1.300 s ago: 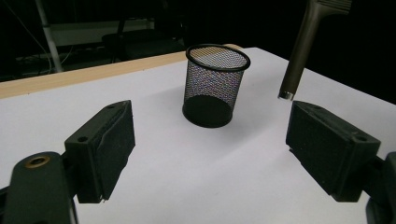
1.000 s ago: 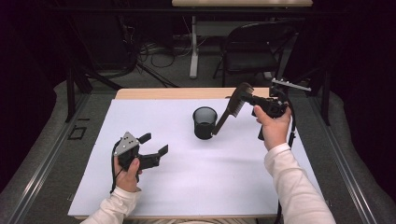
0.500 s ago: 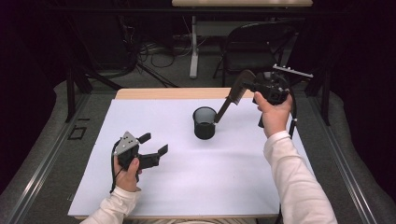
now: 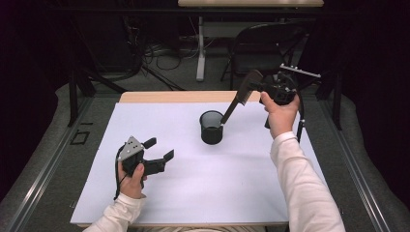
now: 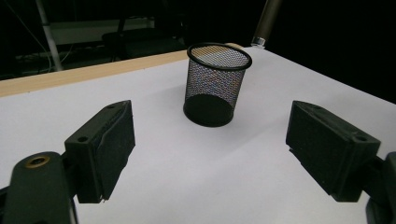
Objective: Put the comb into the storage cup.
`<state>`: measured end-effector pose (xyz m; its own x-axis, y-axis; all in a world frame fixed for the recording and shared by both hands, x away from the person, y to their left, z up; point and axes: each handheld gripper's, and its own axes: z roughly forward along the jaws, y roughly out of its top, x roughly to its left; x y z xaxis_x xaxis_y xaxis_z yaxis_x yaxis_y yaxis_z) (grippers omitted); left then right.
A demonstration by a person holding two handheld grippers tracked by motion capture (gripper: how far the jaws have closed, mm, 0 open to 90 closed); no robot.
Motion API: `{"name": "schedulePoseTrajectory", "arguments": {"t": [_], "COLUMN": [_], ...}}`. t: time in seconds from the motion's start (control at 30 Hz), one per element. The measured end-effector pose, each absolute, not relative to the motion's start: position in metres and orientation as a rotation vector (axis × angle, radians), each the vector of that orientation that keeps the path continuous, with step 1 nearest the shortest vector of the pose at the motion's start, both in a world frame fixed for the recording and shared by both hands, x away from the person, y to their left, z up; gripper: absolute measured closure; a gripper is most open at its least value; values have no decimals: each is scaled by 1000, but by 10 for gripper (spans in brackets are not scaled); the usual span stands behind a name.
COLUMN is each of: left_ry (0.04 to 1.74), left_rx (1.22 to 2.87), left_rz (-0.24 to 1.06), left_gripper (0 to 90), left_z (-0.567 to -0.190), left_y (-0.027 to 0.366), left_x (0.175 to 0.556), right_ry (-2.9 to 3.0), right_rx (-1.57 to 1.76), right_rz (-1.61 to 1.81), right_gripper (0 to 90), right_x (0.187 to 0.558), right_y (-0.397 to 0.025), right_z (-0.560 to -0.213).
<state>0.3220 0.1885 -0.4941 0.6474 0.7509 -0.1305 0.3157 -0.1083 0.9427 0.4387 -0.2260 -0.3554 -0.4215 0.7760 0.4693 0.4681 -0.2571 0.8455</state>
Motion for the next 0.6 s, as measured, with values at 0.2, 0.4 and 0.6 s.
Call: {"name": "schedulePoseTrajectory", "arguments": {"t": [0.2, 0.4, 0.6], "left_ry": [875, 874, 873], "left_rx": [1702, 1701, 1704], "left_rz": [463, 460, 462], "left_gripper": [156, 156, 156], "left_z": [-494, -495, -495], "left_y": [188, 189, 189], "left_x": [322, 322, 322], "right_ry": [1716, 1698, 1693], "right_rx": [1534, 1555, 1572], "right_rz": [1722, 1715, 1682], "right_gripper": [871, 872, 872], "right_x": [448, 458, 467], "right_y": [-219, -213, -206], "right_z": [-359, -360, -362]}}
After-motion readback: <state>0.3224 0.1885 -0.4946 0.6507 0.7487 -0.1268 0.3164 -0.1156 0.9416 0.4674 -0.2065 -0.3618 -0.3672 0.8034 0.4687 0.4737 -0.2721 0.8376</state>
